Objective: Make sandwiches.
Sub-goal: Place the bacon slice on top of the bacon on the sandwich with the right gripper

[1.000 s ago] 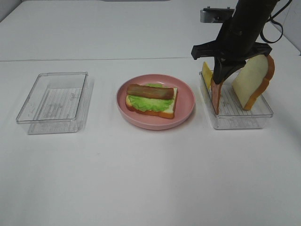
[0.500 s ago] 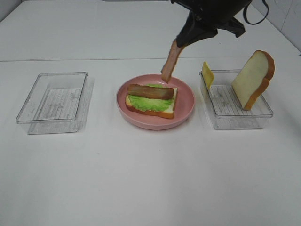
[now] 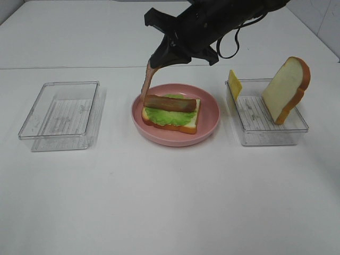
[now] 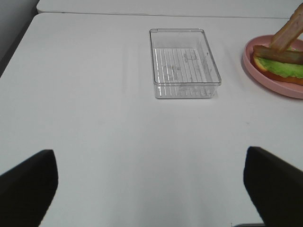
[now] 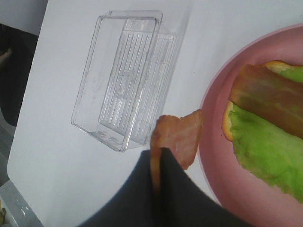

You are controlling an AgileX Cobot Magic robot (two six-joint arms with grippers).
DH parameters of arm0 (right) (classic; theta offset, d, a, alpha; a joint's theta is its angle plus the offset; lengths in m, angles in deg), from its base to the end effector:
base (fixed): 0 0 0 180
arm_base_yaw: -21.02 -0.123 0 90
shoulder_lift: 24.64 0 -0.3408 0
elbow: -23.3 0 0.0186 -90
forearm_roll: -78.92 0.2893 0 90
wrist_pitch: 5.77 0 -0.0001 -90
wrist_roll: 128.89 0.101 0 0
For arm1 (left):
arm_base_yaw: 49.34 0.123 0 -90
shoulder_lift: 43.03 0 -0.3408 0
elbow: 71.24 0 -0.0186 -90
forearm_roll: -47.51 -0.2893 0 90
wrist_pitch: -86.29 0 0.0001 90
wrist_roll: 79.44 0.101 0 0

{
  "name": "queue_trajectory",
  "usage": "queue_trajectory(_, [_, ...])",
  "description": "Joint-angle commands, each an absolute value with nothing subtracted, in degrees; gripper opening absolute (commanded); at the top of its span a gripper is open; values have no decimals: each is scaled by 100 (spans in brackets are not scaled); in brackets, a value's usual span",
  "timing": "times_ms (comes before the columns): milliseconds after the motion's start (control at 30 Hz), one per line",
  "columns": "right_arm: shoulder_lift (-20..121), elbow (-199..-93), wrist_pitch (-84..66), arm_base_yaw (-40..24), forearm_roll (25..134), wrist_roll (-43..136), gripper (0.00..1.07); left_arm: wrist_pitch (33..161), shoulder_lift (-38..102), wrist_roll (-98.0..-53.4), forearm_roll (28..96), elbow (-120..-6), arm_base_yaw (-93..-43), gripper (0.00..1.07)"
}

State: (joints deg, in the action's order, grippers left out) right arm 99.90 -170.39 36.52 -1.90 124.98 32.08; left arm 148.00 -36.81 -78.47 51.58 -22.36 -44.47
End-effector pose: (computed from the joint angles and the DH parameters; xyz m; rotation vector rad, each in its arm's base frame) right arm 0.4628 0.2489 0.2475 -0.3201 2.5533 0.9221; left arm -0.0216 -0.0082 0.2952 -0.0644 2.0357 -0.0209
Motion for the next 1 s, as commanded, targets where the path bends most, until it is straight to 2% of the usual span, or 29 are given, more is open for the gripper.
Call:
queue_trajectory(33, [10190, -17050, 3549, -179, 12808, 2922, 0, 14765, -3812, -7841, 5221, -2230, -4436, 100])
queue_trajectory(200, [10420, -17050, 3572, -179, 13157, 2693, 0, 14765, -3812, -7841, 5221, -2230, -4436, 100])
queue_trajectory(533, [10689, -17050, 3514, -173, 13111, 2578, 0, 14765, -3812, -7841, 5221, -2230, -4436, 100])
queue_trajectory(1000, [10695, -17050, 2964, -167, 11770, 2819, 0, 14765, -3812, -7841, 5221, -2230, -4436, 100])
